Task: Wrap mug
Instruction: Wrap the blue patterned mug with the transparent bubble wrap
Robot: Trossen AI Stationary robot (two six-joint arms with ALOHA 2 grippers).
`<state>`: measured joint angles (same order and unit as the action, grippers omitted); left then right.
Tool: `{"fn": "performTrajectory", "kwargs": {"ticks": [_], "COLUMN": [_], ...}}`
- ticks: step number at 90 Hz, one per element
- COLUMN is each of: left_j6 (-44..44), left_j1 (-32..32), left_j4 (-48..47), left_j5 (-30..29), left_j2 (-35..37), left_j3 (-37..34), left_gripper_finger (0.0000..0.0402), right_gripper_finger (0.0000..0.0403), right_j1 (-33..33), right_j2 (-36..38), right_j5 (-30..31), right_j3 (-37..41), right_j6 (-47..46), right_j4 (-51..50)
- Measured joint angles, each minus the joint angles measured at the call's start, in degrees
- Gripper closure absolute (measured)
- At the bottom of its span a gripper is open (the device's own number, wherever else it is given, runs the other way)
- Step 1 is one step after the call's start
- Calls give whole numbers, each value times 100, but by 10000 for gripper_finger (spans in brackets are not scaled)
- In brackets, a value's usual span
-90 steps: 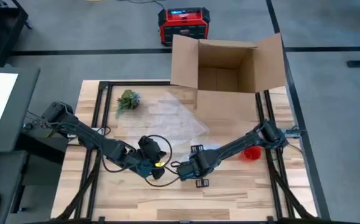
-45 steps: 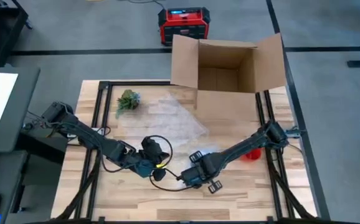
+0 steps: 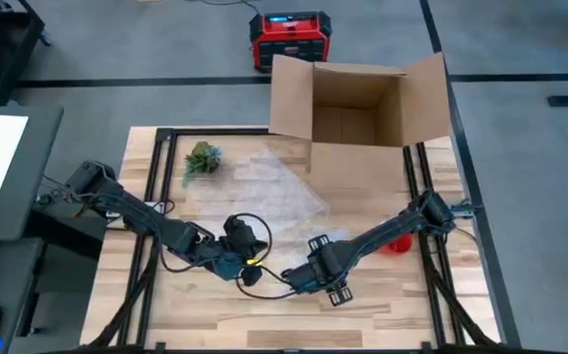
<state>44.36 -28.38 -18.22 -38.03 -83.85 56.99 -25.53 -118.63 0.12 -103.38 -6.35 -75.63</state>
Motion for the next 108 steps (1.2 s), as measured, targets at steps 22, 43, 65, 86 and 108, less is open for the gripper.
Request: {"fn": "performTrajectory", "kwargs": {"ticks": [22,43,65,86,108], "left_j6": [-1,-7,-14,-13,-11], "left_j1": [0,0,4,4,2], "left_j4": [-56,-61,-76,-49,-49], "left_j5": [-17,-14,-12,25,25], "left_j2": [4,4,0,-2,-2], "left_j3": [-1,-7,-13,-13,-13], "left_gripper_finger": [402,402,402,402,402], "right_gripper_finger": [236,238,238,255,307], "right_j1": [20,108,264,340,259], "right_j2": [0,4,-55,-33,-11], "right_j5": [1,273,550,552,328], "right_j3": [-356,-358,45,673,918], "right_j6": [-1650,-2636,-3000,-2681,-1860], "right_j4": [167,514,832,1294,1488]}}
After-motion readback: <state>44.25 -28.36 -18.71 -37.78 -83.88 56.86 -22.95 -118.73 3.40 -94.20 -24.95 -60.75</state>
